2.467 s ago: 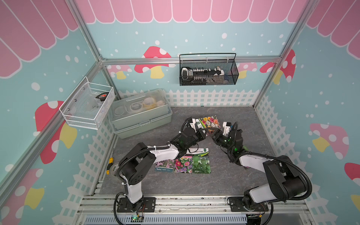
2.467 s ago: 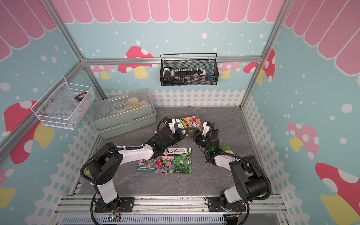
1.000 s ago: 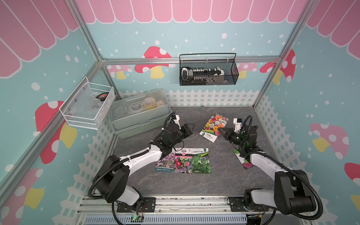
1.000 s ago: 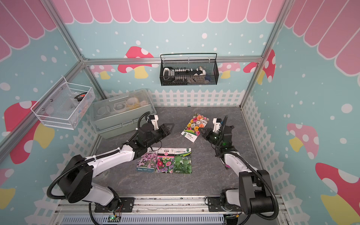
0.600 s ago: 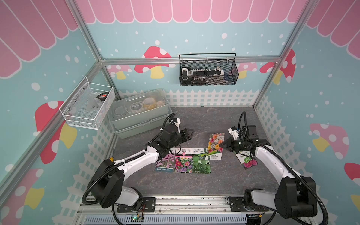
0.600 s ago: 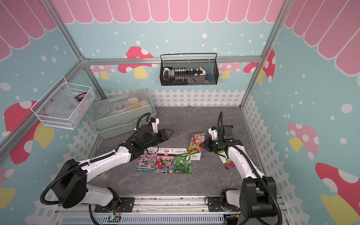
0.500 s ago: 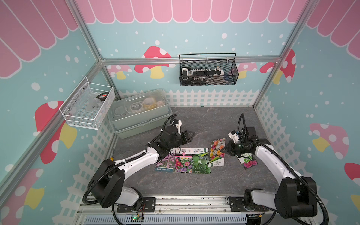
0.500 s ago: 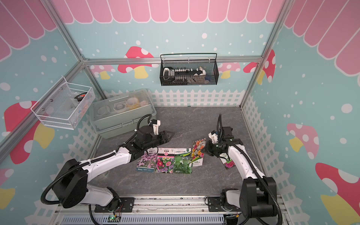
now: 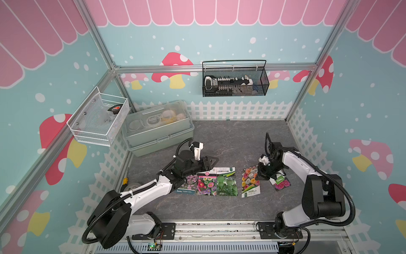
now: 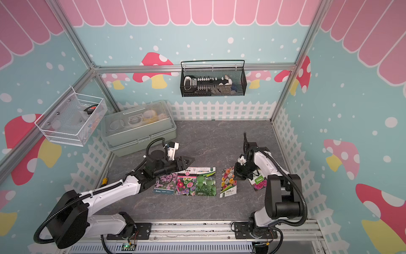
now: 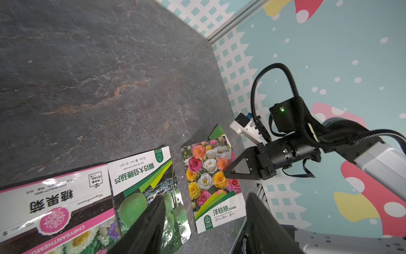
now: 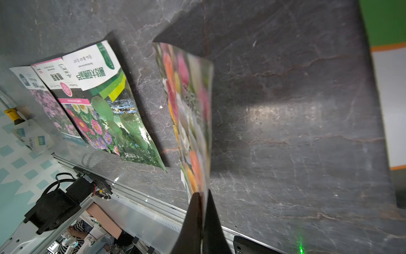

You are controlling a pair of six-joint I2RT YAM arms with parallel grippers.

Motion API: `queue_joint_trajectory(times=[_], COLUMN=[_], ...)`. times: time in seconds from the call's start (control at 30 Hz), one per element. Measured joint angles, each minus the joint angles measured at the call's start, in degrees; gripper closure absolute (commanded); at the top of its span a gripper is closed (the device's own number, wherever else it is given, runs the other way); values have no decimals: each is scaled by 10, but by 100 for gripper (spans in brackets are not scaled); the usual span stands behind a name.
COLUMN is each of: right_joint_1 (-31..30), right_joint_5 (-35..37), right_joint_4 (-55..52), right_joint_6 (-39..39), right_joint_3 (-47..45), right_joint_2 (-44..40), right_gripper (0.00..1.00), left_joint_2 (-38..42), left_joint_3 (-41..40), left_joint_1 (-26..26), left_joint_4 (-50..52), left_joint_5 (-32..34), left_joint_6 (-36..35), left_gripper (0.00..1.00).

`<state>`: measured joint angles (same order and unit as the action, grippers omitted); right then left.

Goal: Arrange the seed packets in a row
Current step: Place the seed packet at the center of the board.

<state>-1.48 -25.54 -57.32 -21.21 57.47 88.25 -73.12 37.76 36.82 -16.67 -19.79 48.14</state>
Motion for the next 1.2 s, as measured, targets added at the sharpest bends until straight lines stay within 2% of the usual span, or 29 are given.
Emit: queue_joint_trajectory(times=[0.2,0.47,1.03,1.07,1.13,1.2], right_joint_1=[0,0,-21,-21,-21,-21], right_joint_5=[26,28,43,46,54,62], right_joint_4=[18,86,111,110,109,109], right_joint_6=[0,0,13,13,13,17], right_joint_3=[0,-28,-26,-26,-26,-25], right_joint_2=[24,52,69,69,69,69], right_gripper=[100,100,100,96,78,66], left_joint_2=[8,8,0,0,0,0], left_joint_3=[-19,-22,-22,-22,-22,-22], left_joint_1=[0,0,0,0,0,0], left_joint_4=[-23,-38,-49,-49,-49,-50], left_joint_5=[-11,-21,-30,-30,-30,-30], left_joint_6=[0,0,0,0,0,0], left_gripper=[41,41,42,42,42,42])
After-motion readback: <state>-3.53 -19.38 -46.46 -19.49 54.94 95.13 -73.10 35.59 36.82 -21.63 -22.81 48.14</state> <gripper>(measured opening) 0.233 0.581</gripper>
